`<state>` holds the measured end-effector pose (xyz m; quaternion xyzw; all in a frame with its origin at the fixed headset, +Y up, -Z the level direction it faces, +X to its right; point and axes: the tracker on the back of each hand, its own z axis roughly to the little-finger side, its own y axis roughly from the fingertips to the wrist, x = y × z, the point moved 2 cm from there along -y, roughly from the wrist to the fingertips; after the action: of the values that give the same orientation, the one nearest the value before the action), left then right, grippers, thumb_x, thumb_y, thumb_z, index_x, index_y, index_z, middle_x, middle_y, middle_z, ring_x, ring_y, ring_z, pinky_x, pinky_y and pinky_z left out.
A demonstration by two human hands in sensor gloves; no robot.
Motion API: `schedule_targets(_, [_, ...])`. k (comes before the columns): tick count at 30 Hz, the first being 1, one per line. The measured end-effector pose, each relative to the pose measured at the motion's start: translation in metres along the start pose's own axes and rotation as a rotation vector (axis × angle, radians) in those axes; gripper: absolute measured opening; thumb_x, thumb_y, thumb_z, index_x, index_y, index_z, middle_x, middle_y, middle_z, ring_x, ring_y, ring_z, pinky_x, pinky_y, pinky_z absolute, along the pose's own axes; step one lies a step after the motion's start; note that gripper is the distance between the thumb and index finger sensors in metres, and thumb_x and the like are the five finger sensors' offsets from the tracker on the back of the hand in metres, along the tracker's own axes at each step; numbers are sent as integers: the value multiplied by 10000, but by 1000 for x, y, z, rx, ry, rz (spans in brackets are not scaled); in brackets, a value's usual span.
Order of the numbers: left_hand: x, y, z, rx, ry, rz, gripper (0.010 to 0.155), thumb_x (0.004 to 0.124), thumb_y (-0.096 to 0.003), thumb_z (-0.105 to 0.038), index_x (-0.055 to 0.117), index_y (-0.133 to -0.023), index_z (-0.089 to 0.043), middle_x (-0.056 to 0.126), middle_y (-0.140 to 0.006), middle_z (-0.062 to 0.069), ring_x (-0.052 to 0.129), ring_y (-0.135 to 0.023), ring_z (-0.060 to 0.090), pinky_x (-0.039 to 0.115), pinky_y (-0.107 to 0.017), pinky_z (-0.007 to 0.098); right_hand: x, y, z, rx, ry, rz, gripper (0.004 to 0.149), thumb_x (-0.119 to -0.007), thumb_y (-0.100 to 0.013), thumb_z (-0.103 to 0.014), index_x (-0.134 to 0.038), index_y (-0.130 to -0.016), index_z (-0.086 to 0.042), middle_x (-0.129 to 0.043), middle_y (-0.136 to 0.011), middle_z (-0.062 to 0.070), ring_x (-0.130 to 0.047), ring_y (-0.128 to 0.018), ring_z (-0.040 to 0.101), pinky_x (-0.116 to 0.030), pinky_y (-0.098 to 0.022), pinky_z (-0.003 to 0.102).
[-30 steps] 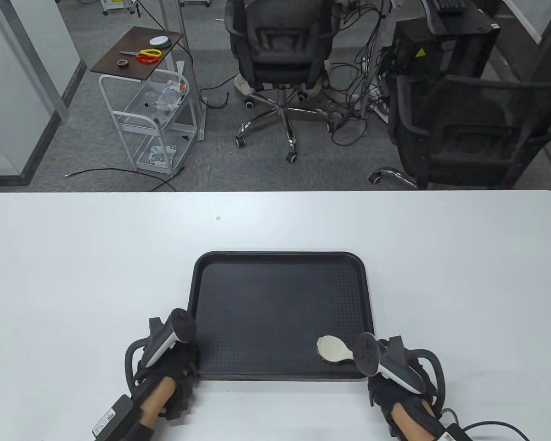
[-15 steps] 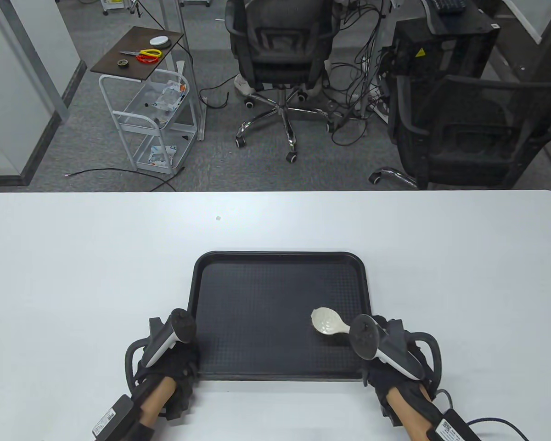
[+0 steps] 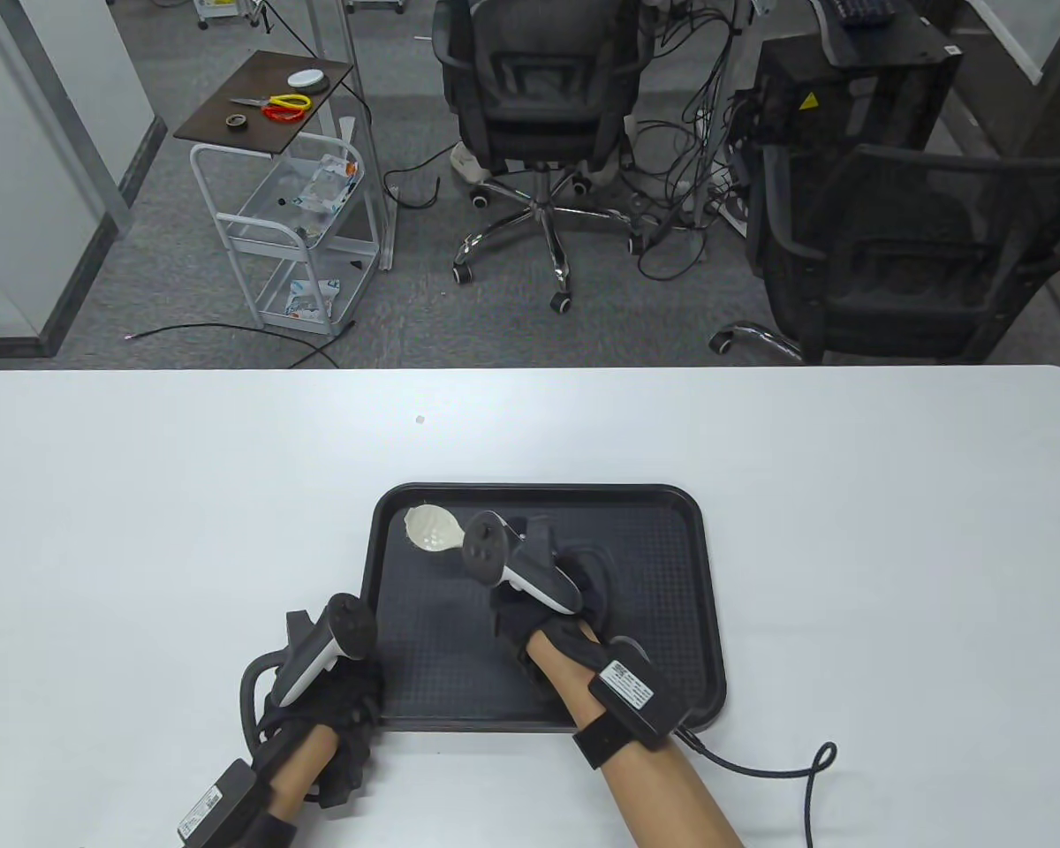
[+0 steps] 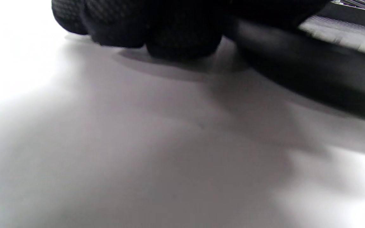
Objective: Scrub the tray with pot brush
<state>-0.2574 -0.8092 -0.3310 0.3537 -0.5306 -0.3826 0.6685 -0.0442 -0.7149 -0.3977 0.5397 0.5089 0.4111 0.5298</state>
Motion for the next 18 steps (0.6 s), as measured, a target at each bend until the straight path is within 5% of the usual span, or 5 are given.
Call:
schedule_targets(9, [0, 0, 0, 3, 4, 4, 786, 703, -454, -474, 305, -1045, -144, 845, -500, 18, 856, -421, 216, 672, -586, 494, -38, -31, 8, -83, 19, -56, 548, -772, -486, -231, -642, -1008, -335, -704, -1014, 36, -836, -823, 227, -753, -636, 462])
schedule_targets(18, [0, 0, 0, 1, 1, 2, 786, 702, -453, -476, 305, -1045, -145, 845, -500, 16, 857, -422, 215, 672, -587, 493, -22, -12, 117, -263, 21, -54, 532, -785, -469, -215, -690, -983, -317, -749, -978, 66, -875, -777, 253, -784, -581, 482])
